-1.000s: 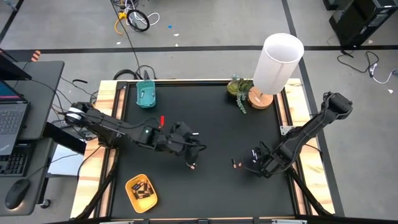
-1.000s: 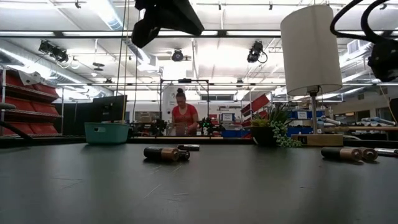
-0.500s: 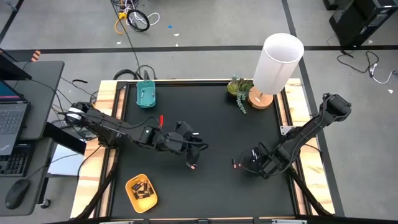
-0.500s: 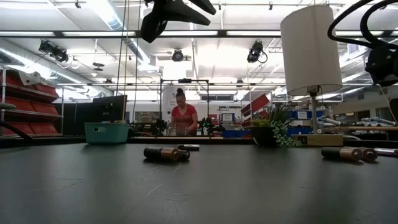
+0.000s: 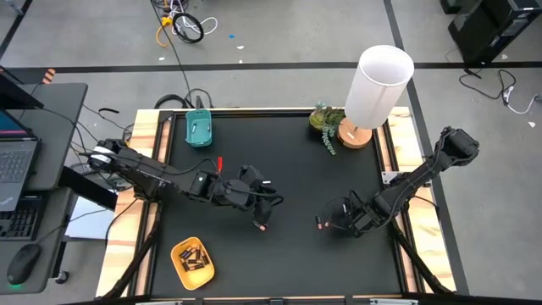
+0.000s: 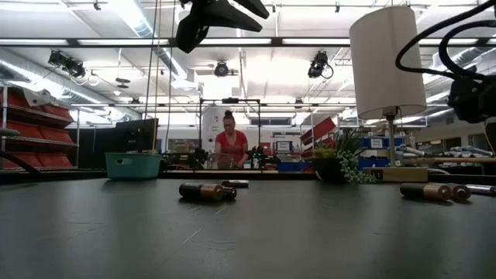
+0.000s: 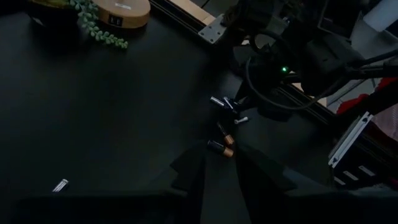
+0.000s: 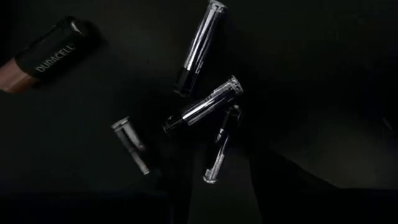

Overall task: Sort batteries
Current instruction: Put the silver battery into the blue bin

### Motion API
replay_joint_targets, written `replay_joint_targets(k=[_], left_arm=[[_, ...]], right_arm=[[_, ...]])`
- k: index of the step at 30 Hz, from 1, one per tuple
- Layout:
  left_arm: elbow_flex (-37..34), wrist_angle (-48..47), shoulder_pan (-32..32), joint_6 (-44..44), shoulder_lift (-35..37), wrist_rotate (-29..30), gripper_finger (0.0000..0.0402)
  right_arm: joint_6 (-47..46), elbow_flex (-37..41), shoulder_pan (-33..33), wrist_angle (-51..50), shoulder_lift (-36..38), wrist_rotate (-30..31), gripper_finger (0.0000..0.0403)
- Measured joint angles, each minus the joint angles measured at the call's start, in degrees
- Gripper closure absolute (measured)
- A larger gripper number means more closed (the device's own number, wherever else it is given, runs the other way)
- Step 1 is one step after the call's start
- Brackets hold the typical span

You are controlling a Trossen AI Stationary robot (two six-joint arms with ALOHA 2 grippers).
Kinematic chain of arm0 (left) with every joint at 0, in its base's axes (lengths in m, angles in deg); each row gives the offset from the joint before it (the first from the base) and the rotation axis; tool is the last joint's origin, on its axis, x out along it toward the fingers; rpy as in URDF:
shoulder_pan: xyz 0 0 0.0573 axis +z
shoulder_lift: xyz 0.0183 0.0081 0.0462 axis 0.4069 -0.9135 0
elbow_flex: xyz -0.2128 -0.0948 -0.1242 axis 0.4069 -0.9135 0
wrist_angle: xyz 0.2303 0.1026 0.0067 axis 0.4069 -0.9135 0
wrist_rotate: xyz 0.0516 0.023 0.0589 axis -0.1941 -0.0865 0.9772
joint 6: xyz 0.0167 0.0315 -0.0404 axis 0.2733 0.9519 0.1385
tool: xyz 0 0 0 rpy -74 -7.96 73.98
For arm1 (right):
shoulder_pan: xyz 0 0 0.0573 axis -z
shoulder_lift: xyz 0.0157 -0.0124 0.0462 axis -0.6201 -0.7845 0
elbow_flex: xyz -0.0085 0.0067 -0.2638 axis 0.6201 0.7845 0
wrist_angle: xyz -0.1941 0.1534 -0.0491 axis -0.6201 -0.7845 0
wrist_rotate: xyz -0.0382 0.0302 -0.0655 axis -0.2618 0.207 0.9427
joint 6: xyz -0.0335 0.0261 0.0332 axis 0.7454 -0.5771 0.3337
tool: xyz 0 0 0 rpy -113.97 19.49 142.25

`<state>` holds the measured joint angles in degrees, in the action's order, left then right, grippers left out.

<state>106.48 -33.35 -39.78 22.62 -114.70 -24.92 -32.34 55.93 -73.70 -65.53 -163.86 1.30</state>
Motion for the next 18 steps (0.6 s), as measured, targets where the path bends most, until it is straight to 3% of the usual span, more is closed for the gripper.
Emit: replay_joint_targets(k=[8,10,14,18], left_arm=[[0.02,-0.17,0.0,1.27,0.0,-0.04,0.0298],[0.02,-0.13,0.0,1.06,-0.02,-0.28,0.0298],[0.02,0.26,0.01,0.95,-0.02,-6.98,0.0298],[0.03,-0.54,-0.07,2.39,-0.04,-9.13,0.0298]], right_arm=[[1.3,0.96,0.0,0.26,0.17,-0.22,0.0281],[2.5,1.52,0.0,0.24,0.17,-0.74,0.0302],[5.52,3.13,0.04,0.74,0.47,-2.14,0.0379],[8.04,3.25,0.26,0.66,0.52,-2.34,0.0393]])
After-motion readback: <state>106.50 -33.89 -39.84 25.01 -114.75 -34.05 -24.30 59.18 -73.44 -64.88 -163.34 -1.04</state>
